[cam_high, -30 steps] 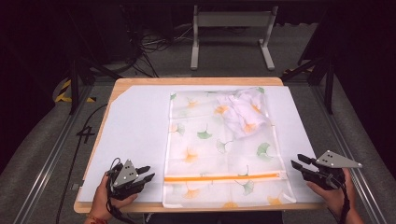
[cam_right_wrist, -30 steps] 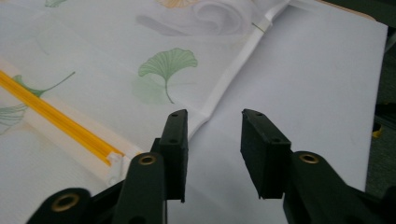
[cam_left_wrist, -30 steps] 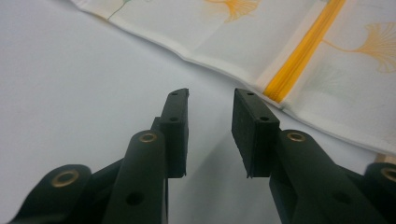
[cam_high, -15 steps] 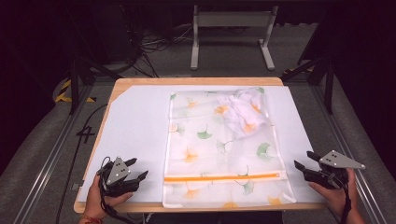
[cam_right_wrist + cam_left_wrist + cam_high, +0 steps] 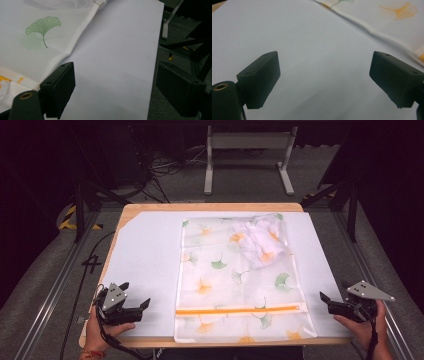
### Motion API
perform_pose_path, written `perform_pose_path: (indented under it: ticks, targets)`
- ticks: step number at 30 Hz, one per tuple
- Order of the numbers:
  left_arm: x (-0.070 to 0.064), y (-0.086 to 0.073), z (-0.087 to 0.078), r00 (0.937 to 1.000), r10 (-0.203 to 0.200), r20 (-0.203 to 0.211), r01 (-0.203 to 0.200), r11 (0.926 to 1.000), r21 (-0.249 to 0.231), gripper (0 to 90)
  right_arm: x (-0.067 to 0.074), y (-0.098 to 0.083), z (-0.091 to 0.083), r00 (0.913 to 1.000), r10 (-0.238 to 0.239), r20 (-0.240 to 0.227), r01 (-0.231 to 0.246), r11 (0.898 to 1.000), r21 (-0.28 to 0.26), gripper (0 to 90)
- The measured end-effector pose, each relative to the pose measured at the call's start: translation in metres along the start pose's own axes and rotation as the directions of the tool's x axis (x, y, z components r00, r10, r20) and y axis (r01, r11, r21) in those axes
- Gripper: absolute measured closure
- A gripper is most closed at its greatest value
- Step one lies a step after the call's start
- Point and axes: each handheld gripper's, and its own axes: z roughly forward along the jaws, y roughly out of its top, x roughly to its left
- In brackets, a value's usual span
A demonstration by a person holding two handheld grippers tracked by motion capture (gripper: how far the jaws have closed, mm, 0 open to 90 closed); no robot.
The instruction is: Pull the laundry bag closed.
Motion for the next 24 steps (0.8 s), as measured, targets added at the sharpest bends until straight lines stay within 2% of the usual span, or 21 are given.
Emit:
perform_pose_path:
  ticks: [2,6,24]
  targets:
    - [0.0006,0.0003,0.0001,1.0,-0.004,0.003,0.004,1.0,-0.003,10.3,0.0006,-0.0004,0.0,0.9999,-0.009,0.013,0.009,1.0,0.003,15.2]
    - [0.0001,0.0005,0.0013,0.9999,0.012,0.01,-0.012,0.9999,0.008,10.4,-0.0007,-0.0008,-0.0007,0.9999,0.014,0.009,-0.014,1.0,-0.001,15.1]
    - [-0.0027,0.0046,0.0023,0.9992,0.018,0.036,-0.017,0.9998,-0.011,10.4,0.0023,-0.0011,-0.0006,0.9999,-0.005,0.012,0.005,1.0,-0.012,11.4]
